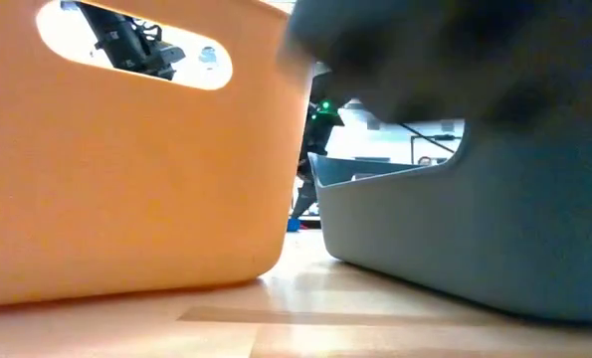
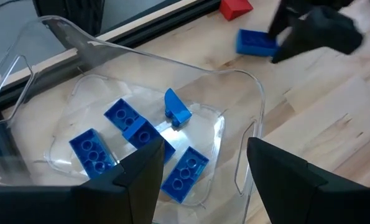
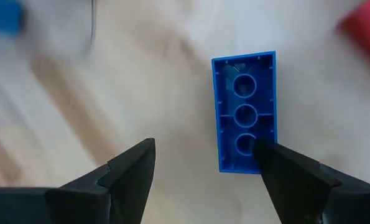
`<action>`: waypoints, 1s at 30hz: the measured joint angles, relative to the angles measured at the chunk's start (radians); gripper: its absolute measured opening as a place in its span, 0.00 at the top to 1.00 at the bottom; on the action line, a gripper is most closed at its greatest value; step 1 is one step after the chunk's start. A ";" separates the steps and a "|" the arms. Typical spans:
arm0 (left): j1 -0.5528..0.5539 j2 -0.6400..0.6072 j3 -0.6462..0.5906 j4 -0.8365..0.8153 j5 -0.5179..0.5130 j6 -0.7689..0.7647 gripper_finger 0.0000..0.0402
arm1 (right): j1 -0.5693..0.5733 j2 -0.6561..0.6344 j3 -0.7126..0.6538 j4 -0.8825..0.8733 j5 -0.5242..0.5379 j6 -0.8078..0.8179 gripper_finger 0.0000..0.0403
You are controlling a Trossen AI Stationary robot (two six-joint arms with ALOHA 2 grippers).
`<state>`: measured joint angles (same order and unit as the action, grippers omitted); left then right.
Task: Sort blocks
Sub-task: Put the blue game piece into the left transparent bin
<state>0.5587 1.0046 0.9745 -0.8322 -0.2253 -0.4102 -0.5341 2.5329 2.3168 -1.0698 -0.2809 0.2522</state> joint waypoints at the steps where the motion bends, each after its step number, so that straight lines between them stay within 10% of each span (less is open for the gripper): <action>1: 0.000 0.000 0.000 0.000 0.000 0.004 0.44 | 0.001 -0.007 -0.001 -0.031 -0.010 -0.019 0.25; 7: 0.000 0.000 0.000 0.000 0.001 0.014 0.44 | 0.006 -0.094 -0.005 -0.181 -0.222 -0.092 0.25; 23: 0.000 0.000 0.000 0.000 0.037 0.026 0.44 | 0.111 -0.230 -0.177 -0.118 0.314 0.001 0.25; 30: 0.000 0.000 0.000 0.000 0.037 0.031 0.44 | 0.125 -0.364 -0.481 0.097 0.317 0.042 0.25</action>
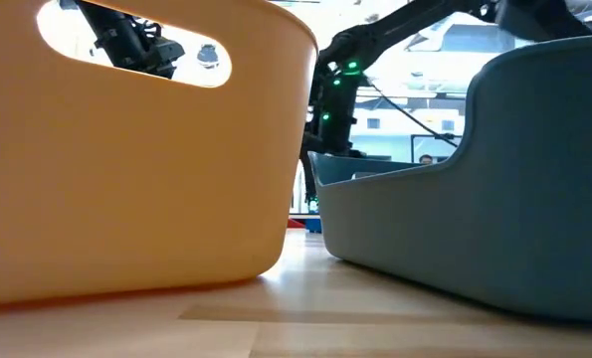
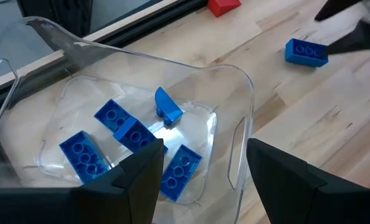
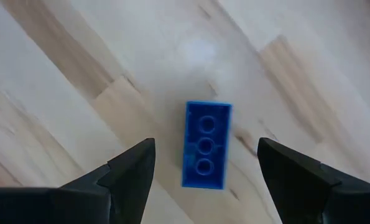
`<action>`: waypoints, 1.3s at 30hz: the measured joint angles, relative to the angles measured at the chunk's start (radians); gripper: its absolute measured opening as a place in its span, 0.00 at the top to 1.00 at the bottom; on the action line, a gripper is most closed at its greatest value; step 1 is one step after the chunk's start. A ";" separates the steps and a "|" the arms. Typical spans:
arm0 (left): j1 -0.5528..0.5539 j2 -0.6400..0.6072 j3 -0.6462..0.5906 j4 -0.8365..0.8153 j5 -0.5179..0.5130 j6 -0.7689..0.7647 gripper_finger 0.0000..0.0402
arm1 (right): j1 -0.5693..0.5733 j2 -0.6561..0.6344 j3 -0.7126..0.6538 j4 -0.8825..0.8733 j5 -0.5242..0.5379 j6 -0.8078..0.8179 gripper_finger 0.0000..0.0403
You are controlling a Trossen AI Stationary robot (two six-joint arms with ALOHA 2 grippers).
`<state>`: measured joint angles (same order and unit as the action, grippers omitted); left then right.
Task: Sort blocks
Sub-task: Put the blue game piece into the left transparent bin
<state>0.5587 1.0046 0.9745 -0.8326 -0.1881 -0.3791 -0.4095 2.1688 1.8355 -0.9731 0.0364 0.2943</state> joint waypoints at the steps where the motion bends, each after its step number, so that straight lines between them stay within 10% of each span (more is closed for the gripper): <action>1: 0.000 0.000 0.000 0.000 0.000 0.001 0.44 | -0.001 -0.023 -0.035 0.035 0.000 0.004 0.25; 17: 0.000 0.000 0.000 -0.001 0.035 0.000 0.44 | -0.005 -0.070 -0.105 0.293 -0.010 0.068 0.25; 39: 0.000 0.000 0.000 -0.007 0.051 0.080 0.44 | 0.013 -0.070 -0.106 0.126 0.015 -0.029 0.25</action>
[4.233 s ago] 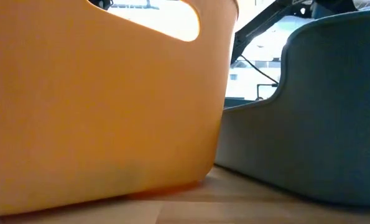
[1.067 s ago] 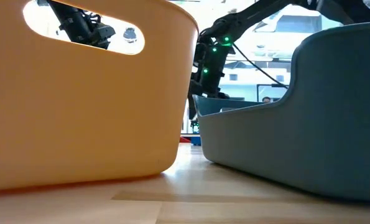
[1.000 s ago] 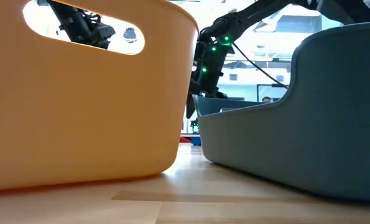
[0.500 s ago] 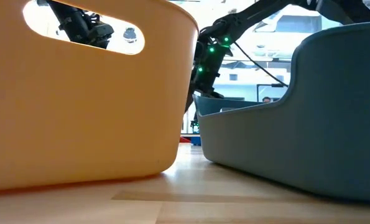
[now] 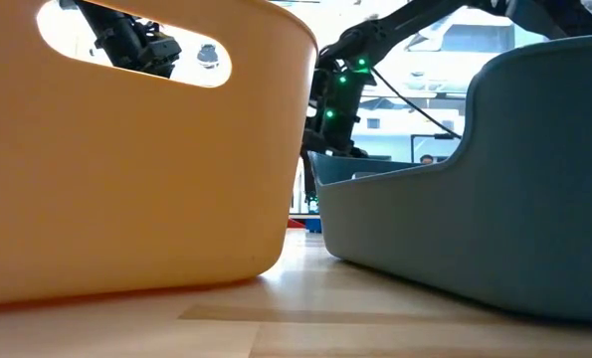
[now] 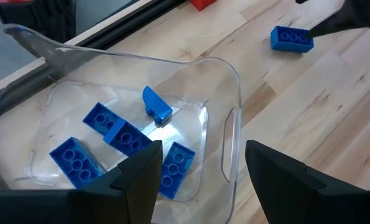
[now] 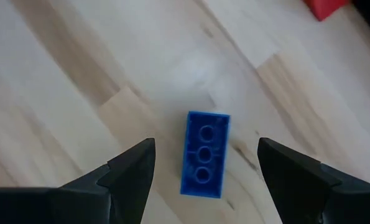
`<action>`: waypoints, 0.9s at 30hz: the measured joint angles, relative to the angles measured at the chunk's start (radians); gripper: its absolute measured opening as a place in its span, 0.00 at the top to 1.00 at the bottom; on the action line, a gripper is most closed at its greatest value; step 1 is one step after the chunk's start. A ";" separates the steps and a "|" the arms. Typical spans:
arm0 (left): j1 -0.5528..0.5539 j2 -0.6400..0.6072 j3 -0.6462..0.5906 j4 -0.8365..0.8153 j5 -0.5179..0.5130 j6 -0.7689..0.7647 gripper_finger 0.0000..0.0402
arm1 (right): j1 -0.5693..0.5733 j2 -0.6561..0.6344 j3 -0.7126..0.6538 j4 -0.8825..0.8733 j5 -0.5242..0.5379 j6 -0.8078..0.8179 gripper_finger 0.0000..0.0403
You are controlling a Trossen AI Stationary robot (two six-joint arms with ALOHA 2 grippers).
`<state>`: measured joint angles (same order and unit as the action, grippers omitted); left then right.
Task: Sort blocks
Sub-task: Put the blue game piece into the left transparent bin
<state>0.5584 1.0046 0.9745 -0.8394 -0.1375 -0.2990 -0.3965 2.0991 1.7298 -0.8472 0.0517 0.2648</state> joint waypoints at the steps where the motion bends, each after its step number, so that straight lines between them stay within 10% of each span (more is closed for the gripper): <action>1: 0.000 0.000 0.000 0.000 0.000 0.001 0.44 | 0.002 0.000 0.000 0.002 0.000 -0.004 0.25; 16: 0.000 0.000 0.000 -0.004 0.004 -0.009 0.44 | 0.016 0.091 -0.002 -0.050 -0.025 -0.037 0.02; 27: 0.000 0.000 0.000 -0.003 0.005 0.002 0.44 | 0.026 0.066 0.000 -0.059 -0.022 -0.034 0.04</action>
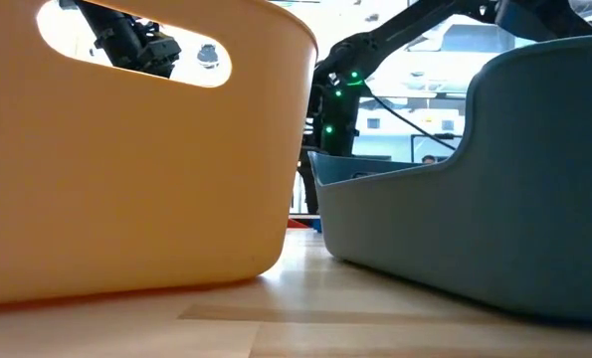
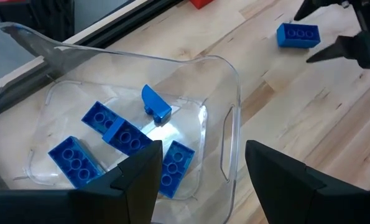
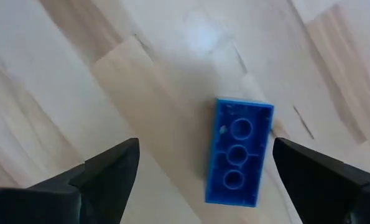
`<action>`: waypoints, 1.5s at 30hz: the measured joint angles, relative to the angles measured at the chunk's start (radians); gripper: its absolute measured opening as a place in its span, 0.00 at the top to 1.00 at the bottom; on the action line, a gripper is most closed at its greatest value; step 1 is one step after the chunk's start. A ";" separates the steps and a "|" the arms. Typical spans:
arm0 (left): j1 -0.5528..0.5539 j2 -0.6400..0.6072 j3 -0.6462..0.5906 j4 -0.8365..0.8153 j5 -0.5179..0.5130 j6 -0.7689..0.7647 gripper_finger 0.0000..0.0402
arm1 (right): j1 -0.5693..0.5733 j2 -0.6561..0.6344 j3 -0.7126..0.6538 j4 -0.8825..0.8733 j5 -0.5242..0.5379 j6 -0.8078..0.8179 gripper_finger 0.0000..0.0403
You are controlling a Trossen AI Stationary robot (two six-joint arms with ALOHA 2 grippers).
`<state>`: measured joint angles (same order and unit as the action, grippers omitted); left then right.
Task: Sort blocks
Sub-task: Put the blue game piece into the left transparent bin
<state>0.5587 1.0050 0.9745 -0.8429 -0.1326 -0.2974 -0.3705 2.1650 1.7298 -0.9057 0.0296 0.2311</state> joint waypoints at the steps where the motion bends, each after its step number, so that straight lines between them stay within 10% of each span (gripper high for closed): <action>1: 0.000 0.000 0.000 0.000 0.000 0.000 0.44 | -0.004 0.001 0.000 0.000 0.002 -0.002 0.04; 16: 0.000 0.000 0.000 -0.001 -0.003 0.001 0.44 | -0.035 -0.004 -0.143 0.085 -0.042 -0.023 0.09; 28: 0.000 0.000 0.000 -0.003 -0.008 0.077 0.44 | -0.017 -0.006 -0.129 0.052 -0.052 -0.063 0.70; 35: -0.013 0.000 0.000 0.027 0.178 0.341 0.44 | 0.001 -0.112 -0.043 -0.052 -0.185 -0.195 0.73; 45: -0.152 0.010 0.000 0.312 0.181 0.859 0.44 | -0.011 -0.316 0.070 0.019 -0.448 -0.173 0.72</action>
<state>0.4066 1.0155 0.9749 -0.5304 0.0479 0.5616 -0.3818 1.8489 1.7999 -0.8870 -0.4183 0.0581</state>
